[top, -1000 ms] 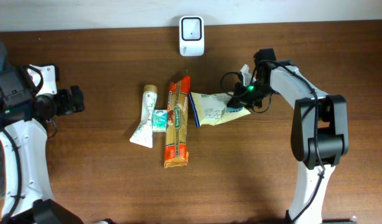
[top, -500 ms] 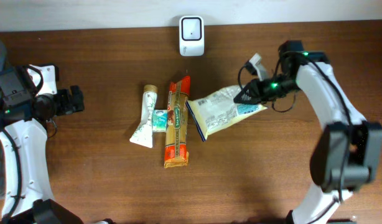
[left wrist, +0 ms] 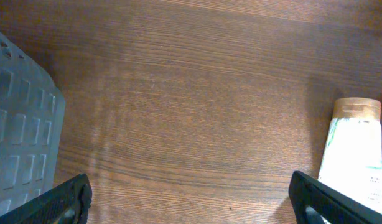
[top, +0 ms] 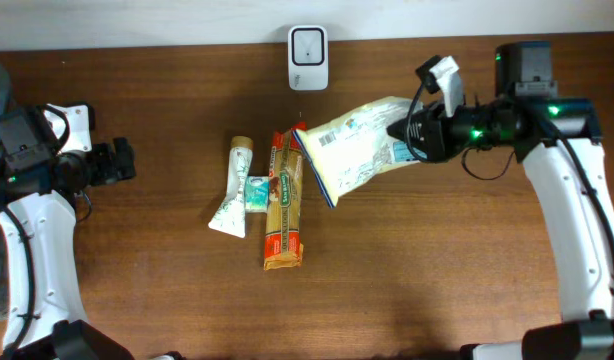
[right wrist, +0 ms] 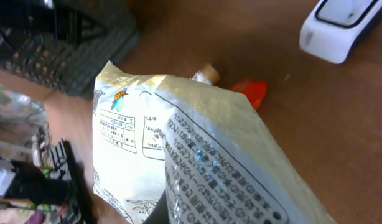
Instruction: Scan the item barcode
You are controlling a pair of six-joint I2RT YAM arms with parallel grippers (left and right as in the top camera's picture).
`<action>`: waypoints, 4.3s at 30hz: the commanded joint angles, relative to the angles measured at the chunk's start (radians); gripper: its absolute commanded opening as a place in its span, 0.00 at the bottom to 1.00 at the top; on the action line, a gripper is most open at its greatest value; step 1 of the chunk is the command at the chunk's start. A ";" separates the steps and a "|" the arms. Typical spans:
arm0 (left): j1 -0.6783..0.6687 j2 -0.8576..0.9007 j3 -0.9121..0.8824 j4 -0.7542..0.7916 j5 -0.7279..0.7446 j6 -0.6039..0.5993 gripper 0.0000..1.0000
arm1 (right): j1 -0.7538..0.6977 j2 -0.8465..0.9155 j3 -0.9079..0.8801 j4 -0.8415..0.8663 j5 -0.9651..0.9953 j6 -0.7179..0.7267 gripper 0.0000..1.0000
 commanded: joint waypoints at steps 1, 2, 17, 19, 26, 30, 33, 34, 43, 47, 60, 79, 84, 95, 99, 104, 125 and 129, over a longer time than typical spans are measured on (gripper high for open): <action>0.005 0.001 0.009 0.003 0.011 0.016 0.99 | -0.026 -0.032 0.011 0.024 -0.040 0.097 0.04; 0.005 0.001 0.009 0.003 0.011 0.016 0.99 | -0.025 -0.032 0.019 0.025 -0.031 0.117 0.04; 0.005 0.001 0.009 0.003 0.011 0.016 0.99 | 0.387 0.121 0.230 0.546 1.270 0.019 0.04; 0.005 0.001 0.009 0.003 0.011 0.016 0.99 | 0.422 0.200 0.230 0.658 1.334 -0.163 0.04; 0.005 0.001 0.009 0.003 0.011 0.016 0.99 | 0.457 0.423 0.230 0.992 1.395 -0.548 0.04; 0.005 0.001 0.009 0.003 0.011 0.016 0.99 | 0.467 0.516 0.230 1.141 1.416 -0.728 0.04; 0.005 0.001 0.009 0.003 0.011 0.016 0.99 | 0.484 0.591 0.230 1.276 1.448 -0.914 0.04; 0.005 0.001 0.009 0.003 0.011 0.016 0.99 | 0.488 0.610 0.230 1.312 1.448 -0.963 0.04; 0.005 0.001 0.009 0.003 0.011 0.016 0.99 | 0.507 0.723 0.230 1.492 1.439 -1.273 0.04; 0.005 0.001 0.009 0.003 0.011 0.016 0.99 | 0.512 0.724 0.230 1.505 1.419 -1.273 0.04; 0.005 0.001 0.009 0.003 0.011 0.016 0.99 | 0.514 0.770 0.229 1.551 1.368 -1.270 0.04; 0.005 0.001 0.009 0.003 0.011 0.016 0.99 | 0.527 0.724 0.229 1.602 1.411 -1.136 0.04; 0.005 0.001 0.009 0.002 0.011 0.016 0.99 | 0.554 0.579 0.229 1.519 1.576 -0.985 0.04; 0.005 0.001 0.009 0.002 0.011 0.016 0.99 | 0.539 0.011 0.230 0.327 1.178 0.113 0.04; 0.005 0.001 0.009 0.002 0.011 0.016 0.99 | 0.378 -0.098 0.229 0.042 1.002 0.339 0.04; 0.005 0.001 0.009 0.002 0.011 0.016 0.99 | 0.060 -0.091 0.194 -0.220 0.762 0.362 0.04; 0.005 0.001 0.009 0.002 0.011 0.016 0.99 | -0.354 0.354 0.001 -0.069 0.720 0.261 0.04; 0.005 0.001 0.009 0.002 0.011 0.016 0.99 | -0.432 0.354 0.001 -0.035 0.719 0.330 0.08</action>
